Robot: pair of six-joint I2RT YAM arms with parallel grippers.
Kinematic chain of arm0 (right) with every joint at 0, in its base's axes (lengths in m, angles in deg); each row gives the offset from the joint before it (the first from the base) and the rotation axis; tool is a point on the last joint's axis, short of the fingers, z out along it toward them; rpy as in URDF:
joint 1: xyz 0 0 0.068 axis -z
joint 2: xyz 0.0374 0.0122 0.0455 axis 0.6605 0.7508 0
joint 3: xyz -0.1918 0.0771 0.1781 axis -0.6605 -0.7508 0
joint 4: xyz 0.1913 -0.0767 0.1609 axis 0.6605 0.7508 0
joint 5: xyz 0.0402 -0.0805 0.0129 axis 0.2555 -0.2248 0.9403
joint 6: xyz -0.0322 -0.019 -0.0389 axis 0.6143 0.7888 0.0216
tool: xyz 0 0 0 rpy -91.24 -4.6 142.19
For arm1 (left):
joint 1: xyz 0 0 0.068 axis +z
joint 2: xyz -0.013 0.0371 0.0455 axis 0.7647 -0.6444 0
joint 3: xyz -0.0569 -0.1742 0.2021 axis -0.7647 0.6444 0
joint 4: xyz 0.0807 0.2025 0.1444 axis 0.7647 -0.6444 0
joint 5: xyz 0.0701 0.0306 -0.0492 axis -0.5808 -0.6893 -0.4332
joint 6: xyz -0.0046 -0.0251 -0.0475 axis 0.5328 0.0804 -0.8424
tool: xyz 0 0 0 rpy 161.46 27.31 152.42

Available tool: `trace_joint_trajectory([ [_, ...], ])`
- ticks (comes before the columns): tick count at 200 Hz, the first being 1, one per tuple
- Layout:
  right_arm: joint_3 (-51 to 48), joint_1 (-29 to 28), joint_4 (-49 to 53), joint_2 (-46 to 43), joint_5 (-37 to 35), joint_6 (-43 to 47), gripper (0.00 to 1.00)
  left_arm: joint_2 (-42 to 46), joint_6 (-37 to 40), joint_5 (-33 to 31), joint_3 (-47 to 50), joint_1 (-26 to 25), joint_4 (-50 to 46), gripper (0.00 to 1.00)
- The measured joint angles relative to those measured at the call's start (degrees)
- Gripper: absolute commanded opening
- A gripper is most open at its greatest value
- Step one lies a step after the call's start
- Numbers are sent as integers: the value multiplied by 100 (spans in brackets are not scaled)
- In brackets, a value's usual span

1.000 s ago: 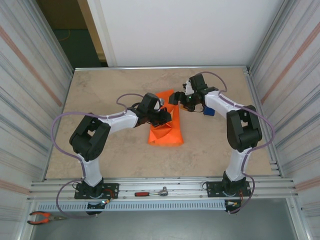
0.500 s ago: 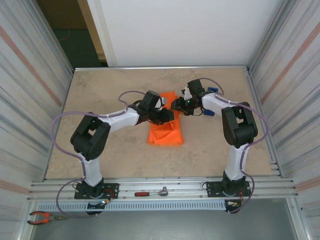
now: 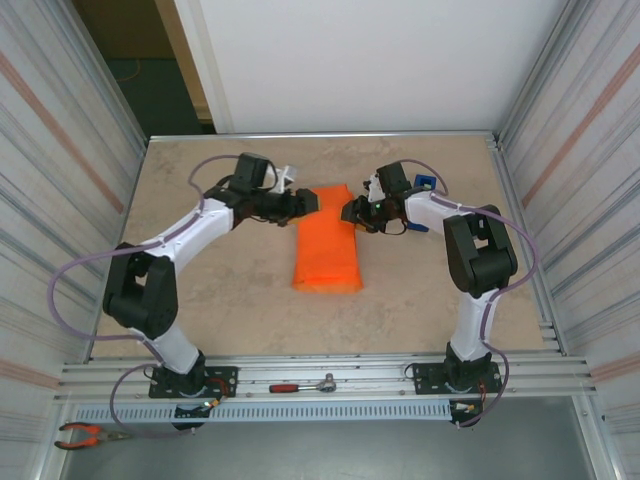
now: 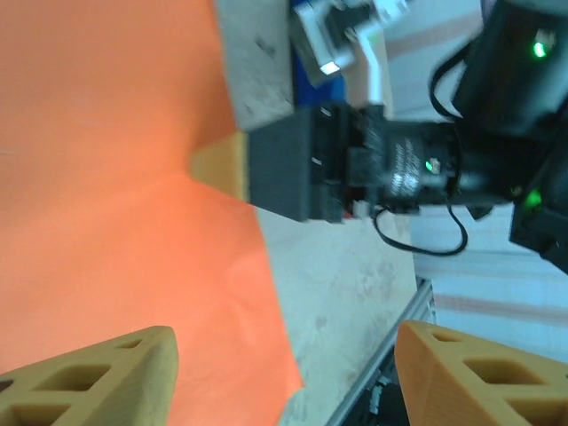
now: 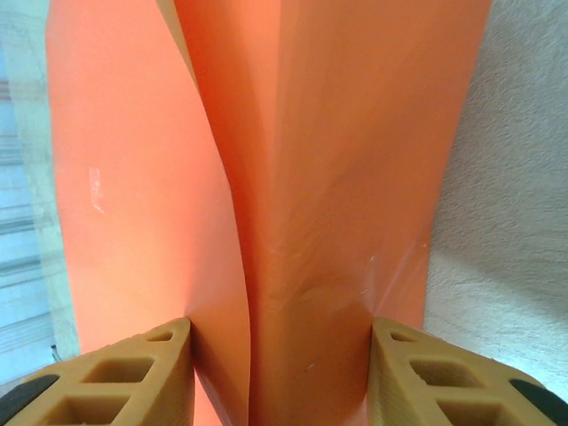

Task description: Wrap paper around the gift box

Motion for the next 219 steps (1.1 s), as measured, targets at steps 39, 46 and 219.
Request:
trace_joint_trajectory([
  [39,-232,-22,-293,-96,-7,-164,30,-234,468,-160,452,389,-232,68],
  [46,-251,-24,-323,-103,-7,-186,30,-310,553,-177,461,404,-260,69],
  [219,-234,-76,-332,-94,-37,-210,28,-1394,1440,-562,63,-4,-216,71],
])
